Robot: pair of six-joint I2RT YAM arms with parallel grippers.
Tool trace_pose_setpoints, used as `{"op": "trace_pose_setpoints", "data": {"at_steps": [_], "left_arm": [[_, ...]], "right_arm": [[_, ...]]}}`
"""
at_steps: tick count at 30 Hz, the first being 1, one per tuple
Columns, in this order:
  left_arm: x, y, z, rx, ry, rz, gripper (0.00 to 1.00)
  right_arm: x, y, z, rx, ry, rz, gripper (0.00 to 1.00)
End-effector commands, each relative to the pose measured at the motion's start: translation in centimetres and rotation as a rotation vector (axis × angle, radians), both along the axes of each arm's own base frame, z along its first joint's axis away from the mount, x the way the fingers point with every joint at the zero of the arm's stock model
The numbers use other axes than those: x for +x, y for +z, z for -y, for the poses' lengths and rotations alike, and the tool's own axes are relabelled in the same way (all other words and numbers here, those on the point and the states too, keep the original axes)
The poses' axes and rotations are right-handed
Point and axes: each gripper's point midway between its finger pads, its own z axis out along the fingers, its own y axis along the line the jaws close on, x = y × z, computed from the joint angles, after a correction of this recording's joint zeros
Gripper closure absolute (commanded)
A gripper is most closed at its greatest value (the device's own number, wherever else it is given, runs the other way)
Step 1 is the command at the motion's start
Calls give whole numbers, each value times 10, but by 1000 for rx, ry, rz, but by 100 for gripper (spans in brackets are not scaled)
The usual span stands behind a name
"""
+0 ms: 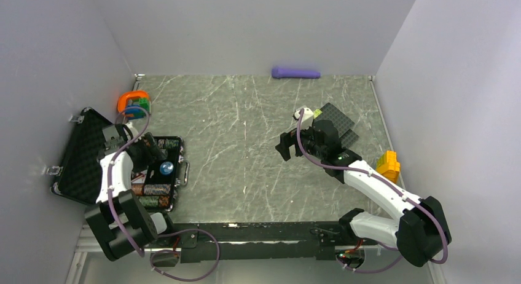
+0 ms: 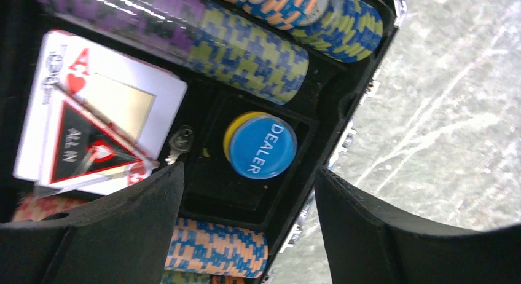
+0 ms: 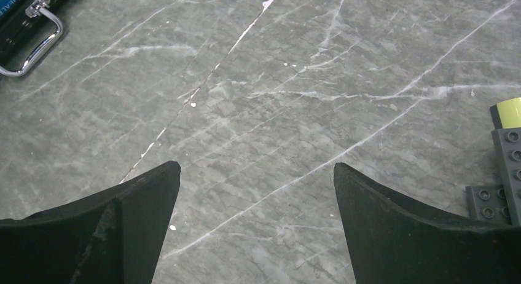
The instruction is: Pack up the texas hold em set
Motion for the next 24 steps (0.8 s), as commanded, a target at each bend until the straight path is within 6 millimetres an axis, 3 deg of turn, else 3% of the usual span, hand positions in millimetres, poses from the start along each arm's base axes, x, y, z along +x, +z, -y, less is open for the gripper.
{"op": "trace_pose_setpoints", "data": {"at_steps": [1,9,16,21,24], "left_arm": [[2,29,-24,166,64,53,18],[15,116,-56,398,175,194,18],[33,202,-107,563,343,301,4],[40,237,-141,592,421,331,4],[43,241,-157,605,448,316,4]], "right_arm": [[5,18,-2,36,-1,61,1],[5,18,-1,36,-5,58,1],[4,23,-1,38,-8,55,1],[4,28,-2,44,-8,48,1],[4,26,1,29,-16,28,1]]}}
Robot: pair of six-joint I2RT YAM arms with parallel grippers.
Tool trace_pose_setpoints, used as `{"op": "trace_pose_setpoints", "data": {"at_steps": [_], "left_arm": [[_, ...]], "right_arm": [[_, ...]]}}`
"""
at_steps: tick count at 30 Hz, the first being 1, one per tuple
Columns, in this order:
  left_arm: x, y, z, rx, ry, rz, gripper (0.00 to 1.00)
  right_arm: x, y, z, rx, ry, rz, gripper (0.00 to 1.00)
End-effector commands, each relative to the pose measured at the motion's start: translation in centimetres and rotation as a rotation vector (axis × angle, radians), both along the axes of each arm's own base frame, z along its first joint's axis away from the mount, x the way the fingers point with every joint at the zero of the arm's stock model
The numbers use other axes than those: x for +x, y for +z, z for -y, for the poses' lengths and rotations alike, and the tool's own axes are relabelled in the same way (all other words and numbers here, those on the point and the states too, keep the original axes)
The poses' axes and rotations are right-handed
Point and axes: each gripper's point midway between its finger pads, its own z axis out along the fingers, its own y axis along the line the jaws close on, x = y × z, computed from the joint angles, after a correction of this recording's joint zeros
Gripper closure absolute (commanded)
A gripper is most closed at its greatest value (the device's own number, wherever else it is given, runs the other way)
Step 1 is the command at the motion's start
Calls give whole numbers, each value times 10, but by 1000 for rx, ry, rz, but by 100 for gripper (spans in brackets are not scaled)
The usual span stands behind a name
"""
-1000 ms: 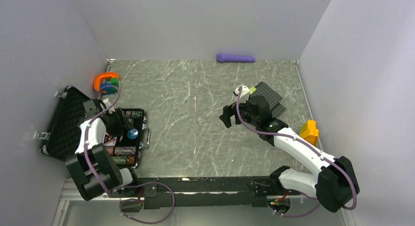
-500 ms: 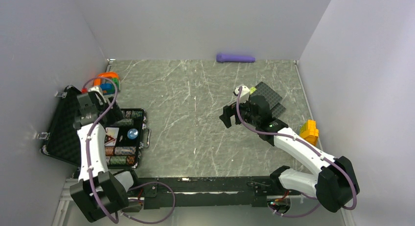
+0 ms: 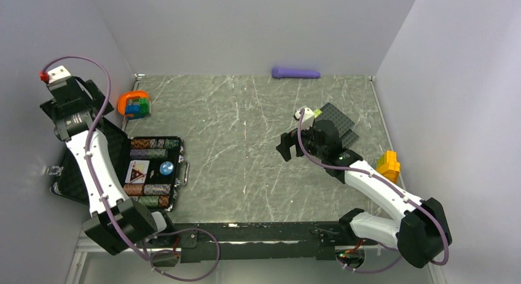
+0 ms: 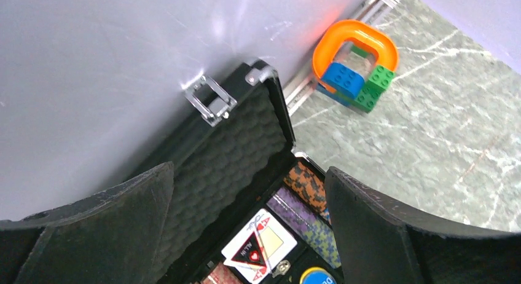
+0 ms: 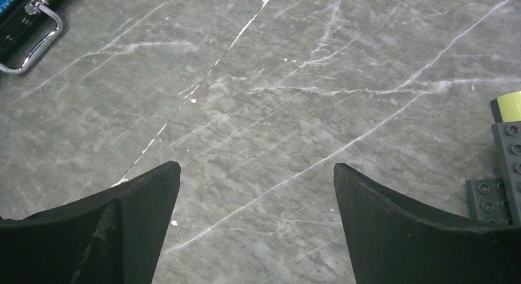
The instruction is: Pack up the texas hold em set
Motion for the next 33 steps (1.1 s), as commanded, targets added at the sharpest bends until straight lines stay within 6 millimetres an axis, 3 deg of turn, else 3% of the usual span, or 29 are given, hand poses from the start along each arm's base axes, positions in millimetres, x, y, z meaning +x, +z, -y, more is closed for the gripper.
{"op": "trace_pose_setpoints", "data": {"at_steps": [1,5,19,33], "left_arm": [[0,12,-24,26,63,-4,4],[3,2,-27,16,64,0,4],[-16,-41,-46,41,165,-91,4],[-13,-78,-9,-81,37,-58,6]], "right_arm": [[6,27,-1,28,-16,34,1],[7,30,1,21,-26,35,1],[2,37,5,15,-28,34,1],[3,38,6,13,-34,39,1]]}}
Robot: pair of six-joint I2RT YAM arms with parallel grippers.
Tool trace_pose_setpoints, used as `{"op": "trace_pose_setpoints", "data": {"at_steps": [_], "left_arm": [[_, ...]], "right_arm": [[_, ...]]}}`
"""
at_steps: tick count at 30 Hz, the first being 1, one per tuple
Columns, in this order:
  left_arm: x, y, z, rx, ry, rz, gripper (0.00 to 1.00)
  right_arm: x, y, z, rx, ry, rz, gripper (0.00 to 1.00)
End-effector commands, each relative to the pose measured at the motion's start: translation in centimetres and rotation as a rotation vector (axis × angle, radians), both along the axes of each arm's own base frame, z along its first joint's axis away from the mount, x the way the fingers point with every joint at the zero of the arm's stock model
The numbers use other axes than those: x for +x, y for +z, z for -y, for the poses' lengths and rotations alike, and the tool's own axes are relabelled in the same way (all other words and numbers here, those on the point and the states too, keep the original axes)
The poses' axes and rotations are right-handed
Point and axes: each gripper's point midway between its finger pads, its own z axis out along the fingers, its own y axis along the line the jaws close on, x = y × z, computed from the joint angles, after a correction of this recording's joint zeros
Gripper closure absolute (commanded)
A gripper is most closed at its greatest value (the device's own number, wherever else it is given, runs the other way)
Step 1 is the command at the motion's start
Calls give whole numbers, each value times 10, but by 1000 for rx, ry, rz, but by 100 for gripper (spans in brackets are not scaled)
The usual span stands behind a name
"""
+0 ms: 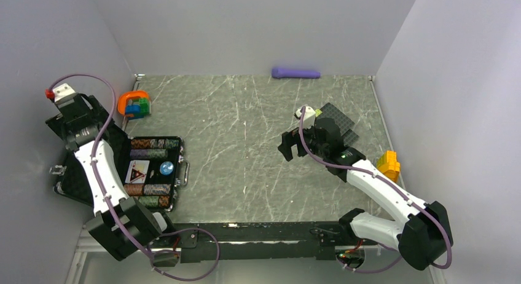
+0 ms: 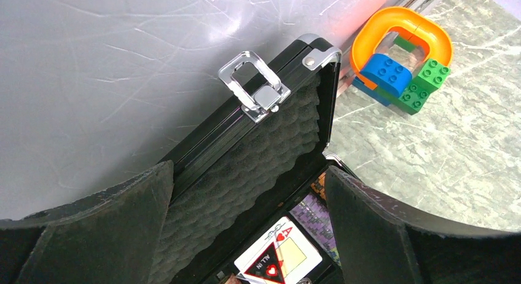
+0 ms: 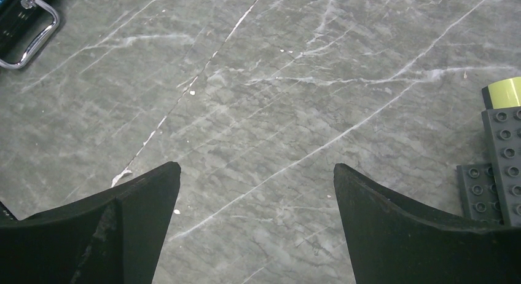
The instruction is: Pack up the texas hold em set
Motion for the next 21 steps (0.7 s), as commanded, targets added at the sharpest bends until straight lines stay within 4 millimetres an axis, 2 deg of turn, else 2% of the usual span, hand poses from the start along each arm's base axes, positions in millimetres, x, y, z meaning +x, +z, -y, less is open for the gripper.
{"op": "trace_pose_setpoints", "data": {"at_steps": [1,10,21], "left_arm": [[-2,-31,23,-113,-57,-32,6],[-1,-52,43,-166,-97,-40,6],[4,-73,90,-242,-162,-61,7]], "right_arm": [[8,31,-1,41,-17,74,1],[8,30,-2,46,-13,72,1],[4,31,-4,71,-2,86,1]]}}
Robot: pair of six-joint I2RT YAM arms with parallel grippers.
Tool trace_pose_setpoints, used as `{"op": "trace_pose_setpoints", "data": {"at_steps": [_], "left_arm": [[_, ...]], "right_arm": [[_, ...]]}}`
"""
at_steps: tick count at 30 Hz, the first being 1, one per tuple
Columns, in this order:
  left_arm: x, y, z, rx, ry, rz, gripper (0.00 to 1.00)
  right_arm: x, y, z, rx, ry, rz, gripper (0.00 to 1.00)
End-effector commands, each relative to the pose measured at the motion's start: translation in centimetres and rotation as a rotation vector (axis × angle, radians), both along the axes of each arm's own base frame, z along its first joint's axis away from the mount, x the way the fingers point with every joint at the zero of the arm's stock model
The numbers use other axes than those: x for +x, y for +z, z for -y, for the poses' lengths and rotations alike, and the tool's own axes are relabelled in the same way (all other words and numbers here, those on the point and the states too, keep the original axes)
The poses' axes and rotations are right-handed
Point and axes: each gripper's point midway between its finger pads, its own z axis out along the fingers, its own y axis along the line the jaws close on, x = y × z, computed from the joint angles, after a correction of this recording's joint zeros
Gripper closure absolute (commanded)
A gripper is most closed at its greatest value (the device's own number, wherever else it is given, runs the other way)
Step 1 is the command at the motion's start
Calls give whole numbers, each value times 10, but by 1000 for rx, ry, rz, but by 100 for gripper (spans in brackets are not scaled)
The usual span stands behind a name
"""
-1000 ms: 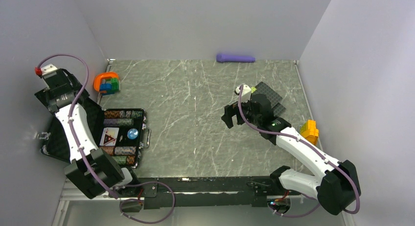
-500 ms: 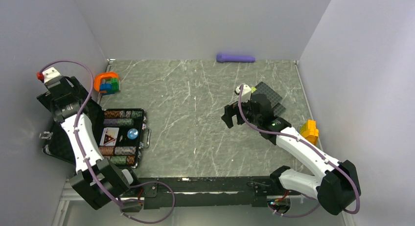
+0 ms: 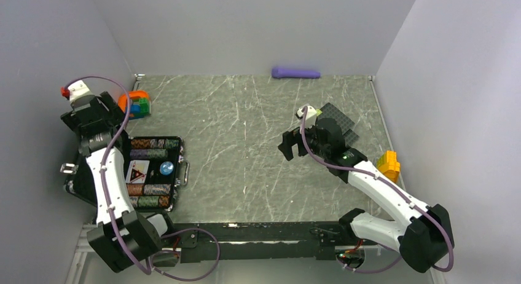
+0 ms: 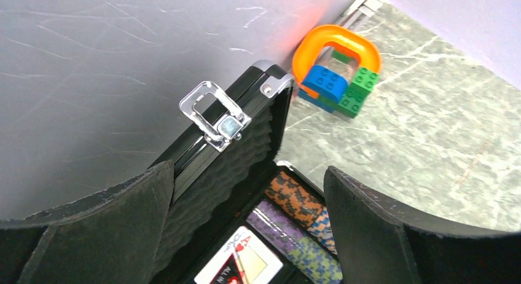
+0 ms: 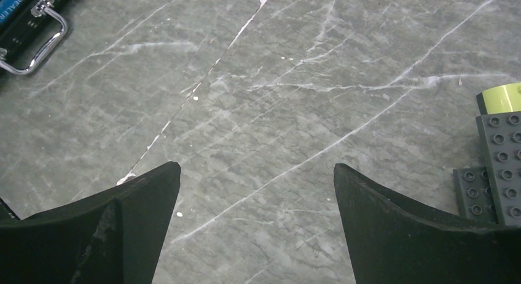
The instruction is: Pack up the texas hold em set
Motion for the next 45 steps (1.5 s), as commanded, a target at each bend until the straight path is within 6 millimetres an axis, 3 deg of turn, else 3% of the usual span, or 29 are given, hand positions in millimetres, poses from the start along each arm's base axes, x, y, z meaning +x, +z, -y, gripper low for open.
{"op": "trace_pose_setpoints", "data": {"at_steps": [1,10,15,17,24,27,40,45], "left_arm": [[-19,-80,60,-253,-78,-190,7],[-36,-113,149,-387,-297,-232,7],[-57,-101,210,-509,-504,-202,4],[-68,-92,223,-523,-553,-173,3],[-83,-45,209,-391,-547,-112,2],[-78,-42,200,-343,-529,-129,2],[-27,-33,185,-234,-562,-206,5],[-2,-33,168,-163,-522,-239,16]], "right_arm": [[4,24,-4,63,2,68,1],[0,26,-6,93,14,81,1],[0,25,-8,93,20,70,1],[0,24,-8,94,18,69,1],[1,25,-9,95,19,64,1],[1,24,-8,93,15,62,2],[7,30,-2,90,-55,34,3],[14,31,-16,176,-82,-33,6]]}}
